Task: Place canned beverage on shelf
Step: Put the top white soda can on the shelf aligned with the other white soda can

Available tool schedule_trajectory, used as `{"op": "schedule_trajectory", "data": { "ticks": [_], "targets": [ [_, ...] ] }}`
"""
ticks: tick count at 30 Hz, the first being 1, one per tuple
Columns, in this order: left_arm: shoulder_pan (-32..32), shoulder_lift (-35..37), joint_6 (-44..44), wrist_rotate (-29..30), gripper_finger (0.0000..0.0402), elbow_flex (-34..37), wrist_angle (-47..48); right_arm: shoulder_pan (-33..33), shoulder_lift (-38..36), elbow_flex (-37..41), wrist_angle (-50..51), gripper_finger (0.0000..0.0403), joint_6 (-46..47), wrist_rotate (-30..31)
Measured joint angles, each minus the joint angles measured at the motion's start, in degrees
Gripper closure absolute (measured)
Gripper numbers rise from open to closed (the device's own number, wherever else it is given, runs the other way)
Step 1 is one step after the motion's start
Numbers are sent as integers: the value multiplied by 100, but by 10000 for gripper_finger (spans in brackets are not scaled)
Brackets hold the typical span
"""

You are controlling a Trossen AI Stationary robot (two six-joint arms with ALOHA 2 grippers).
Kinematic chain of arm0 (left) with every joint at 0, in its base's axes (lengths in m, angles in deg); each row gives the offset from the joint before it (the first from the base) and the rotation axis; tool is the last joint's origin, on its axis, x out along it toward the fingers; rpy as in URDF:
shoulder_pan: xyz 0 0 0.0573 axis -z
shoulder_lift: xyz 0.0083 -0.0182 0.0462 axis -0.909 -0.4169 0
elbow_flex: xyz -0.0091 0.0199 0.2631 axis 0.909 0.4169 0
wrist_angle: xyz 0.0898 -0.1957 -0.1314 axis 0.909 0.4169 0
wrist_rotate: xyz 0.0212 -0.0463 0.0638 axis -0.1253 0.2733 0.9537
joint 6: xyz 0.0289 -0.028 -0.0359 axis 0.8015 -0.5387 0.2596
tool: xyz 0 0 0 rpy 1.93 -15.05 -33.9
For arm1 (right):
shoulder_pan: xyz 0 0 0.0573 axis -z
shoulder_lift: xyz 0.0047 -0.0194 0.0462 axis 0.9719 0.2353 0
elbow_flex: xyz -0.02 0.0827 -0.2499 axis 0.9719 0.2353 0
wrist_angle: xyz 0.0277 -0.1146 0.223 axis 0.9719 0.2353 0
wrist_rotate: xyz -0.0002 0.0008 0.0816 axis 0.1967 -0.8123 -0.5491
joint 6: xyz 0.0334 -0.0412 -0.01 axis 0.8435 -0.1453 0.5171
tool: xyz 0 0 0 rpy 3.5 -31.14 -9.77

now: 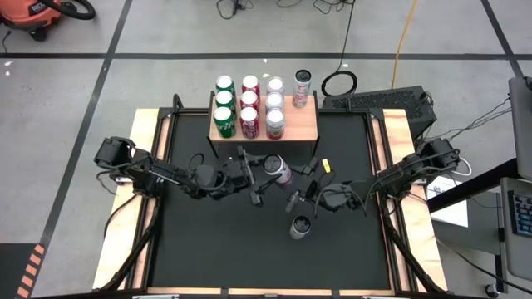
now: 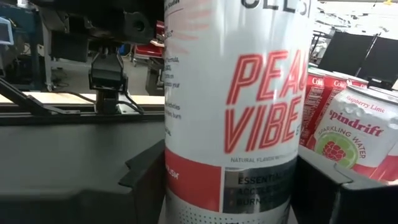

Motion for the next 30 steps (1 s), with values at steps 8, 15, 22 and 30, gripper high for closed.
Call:
{"op": "schedule_trajectory", "data": {
  "ticks": [8,15,22,30],
  "targets": [
    [11,13,-72,-226,163,2,297,-6,-127,0,726,105,147,-485],
    [9,85,-81,-1023,164,2,413,-7,-608,-2,1580,60,517,-1451],
    [-98,85,-77,-2057,165,2,444,131,-1068,-2,2053,56,680,-3253],
    [-528,87,-36,-4232,165,-10,207,460,-999,-2,1532,55,833,-4968]
  ]
}}
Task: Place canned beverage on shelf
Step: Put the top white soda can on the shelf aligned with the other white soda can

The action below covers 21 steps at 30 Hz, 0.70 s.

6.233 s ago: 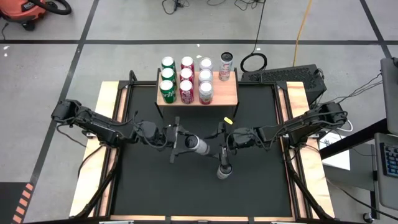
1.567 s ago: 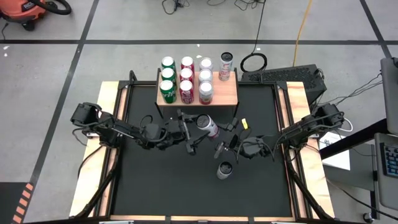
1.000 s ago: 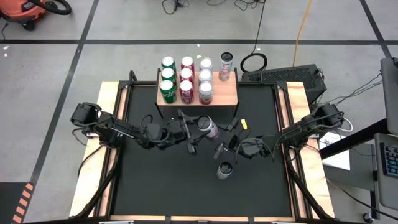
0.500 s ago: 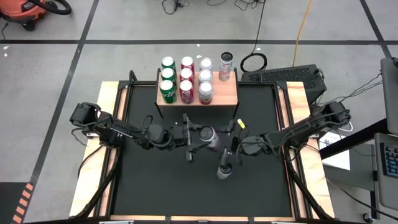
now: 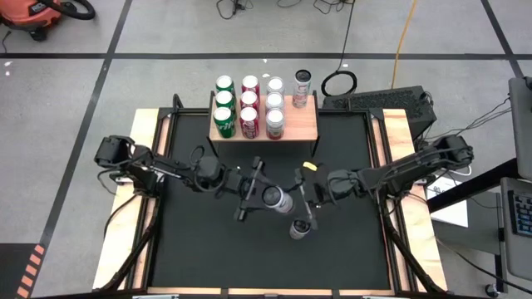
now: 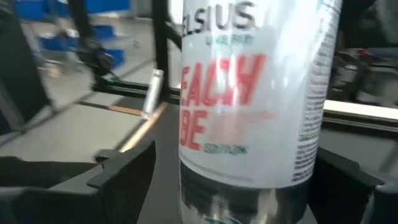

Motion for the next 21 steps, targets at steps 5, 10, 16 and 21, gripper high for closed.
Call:
{"op": "schedule_trajectory", "data": {
  "ticks": [5,10,16,21],
  "targets": [
    [-187,2,186,-810,165,-25,0,169,314,0,-660,56,202,-740],
    [-323,2,198,-960,165,-25,58,289,603,0,-910,75,252,-870],
    [-394,9,119,-971,165,-32,183,344,678,0,-929,116,202,-898],
    [-392,9,115,-971,162,-36,216,361,678,2,-951,156,137,-885]
  ]
}}
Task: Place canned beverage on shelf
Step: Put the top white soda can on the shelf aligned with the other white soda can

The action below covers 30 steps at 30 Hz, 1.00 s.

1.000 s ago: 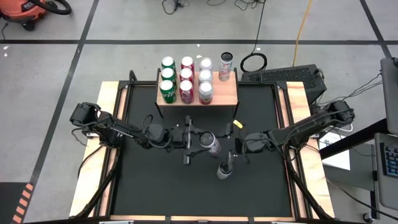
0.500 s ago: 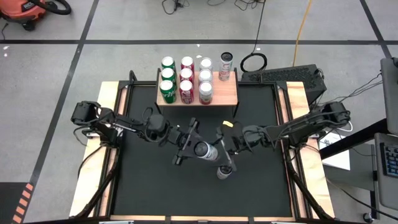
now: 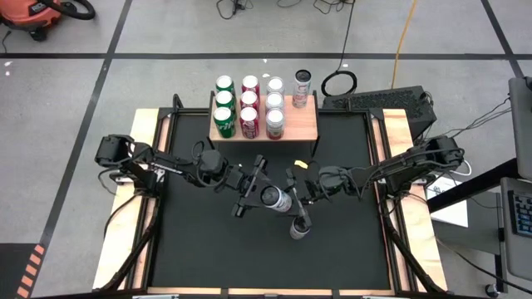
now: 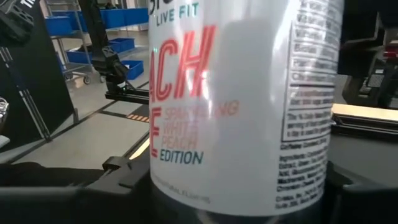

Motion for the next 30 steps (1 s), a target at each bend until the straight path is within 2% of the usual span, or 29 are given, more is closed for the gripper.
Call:
{"op": "schedule_trajectory", "data": {
  "ticks": [4,13,16,22,27,30],
  "targets": [
    [-2,9,2,39,145,0,78,30,0,2,27,183,-20,-22],
    [50,17,0,266,111,0,264,28,-113,11,244,174,-133,5],
    [93,80,3,442,103,-2,419,9,-326,11,659,179,-222,276],
    [224,472,13,1723,100,-2,1283,6,-834,11,1415,178,-189,733],
    [345,570,10,2540,100,-6,1837,-168,-1194,0,1908,177,-209,1969],
    [479,570,3,3133,99,0,1879,-247,-1274,0,1978,178,-240,2422]
  ]
}}
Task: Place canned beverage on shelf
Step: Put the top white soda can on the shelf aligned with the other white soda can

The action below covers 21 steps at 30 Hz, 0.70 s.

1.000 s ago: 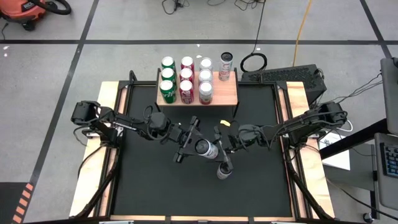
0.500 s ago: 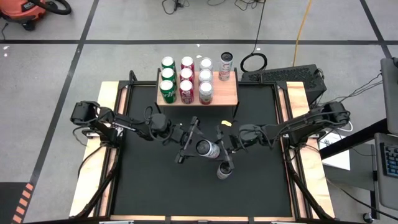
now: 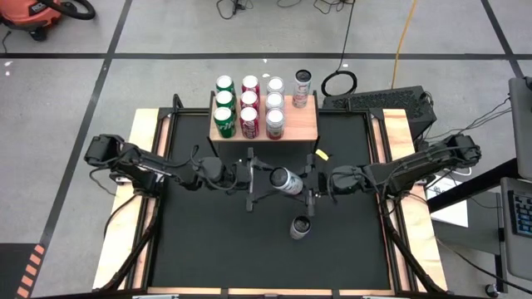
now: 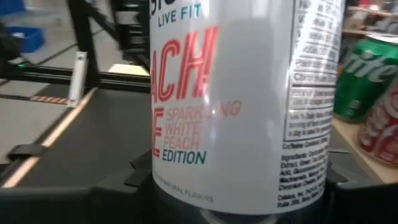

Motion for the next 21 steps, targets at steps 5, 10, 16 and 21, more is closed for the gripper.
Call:
{"op": "schedule_trajectory", "data": {
  "ticks": [5,10,16,21],
  "targets": [
    [175,0,-248,797,99,0,77,-152,-5,0,68,175,78,644],
    [355,0,-407,890,99,0,-140,-274,11,0,125,174,109,1235],
    [408,0,-456,908,99,0,-557,-308,115,0,-43,173,155,1382],
    [334,0,-747,827,91,2,-550,-311,336,0,-327,173,132,1340]
  ]
}}
